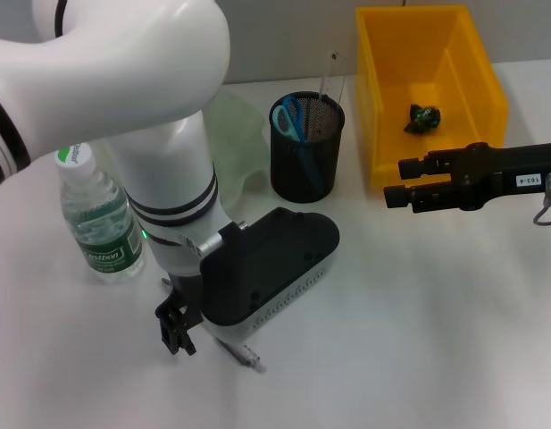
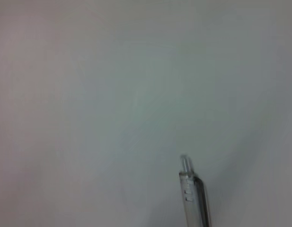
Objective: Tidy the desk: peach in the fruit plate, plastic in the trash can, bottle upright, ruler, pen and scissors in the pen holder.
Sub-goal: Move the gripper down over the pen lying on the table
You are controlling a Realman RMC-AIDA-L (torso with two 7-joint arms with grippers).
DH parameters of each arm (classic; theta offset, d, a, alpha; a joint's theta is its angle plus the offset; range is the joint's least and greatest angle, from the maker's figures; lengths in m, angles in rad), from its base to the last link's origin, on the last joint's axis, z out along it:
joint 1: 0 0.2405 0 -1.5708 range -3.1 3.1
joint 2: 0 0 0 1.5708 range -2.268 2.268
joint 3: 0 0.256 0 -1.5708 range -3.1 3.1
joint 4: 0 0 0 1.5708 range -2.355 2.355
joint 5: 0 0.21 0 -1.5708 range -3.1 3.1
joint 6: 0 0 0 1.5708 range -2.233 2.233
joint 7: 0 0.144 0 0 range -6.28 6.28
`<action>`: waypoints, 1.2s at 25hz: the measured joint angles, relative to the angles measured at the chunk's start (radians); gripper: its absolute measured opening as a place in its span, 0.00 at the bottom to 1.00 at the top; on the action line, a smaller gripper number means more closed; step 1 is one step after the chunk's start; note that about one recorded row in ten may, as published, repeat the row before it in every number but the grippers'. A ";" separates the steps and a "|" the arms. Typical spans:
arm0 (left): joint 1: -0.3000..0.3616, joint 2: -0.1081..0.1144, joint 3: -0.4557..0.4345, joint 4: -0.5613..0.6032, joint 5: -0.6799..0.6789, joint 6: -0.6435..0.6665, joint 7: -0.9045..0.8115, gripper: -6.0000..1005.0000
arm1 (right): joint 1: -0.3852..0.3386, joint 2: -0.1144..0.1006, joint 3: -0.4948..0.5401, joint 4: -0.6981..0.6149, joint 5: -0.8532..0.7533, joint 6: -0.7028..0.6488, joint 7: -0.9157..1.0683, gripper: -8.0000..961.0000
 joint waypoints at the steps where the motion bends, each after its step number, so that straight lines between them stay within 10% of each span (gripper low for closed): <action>1: 0.000 0.000 0.001 -0.001 0.000 -0.002 0.000 0.72 | 0.000 0.000 0.000 0.000 0.000 0.000 0.000 0.78; 30: -0.006 0.000 0.052 -0.059 0.006 -0.075 -0.006 0.47 | 0.009 0.006 -0.012 0.000 -0.001 0.006 0.003 0.78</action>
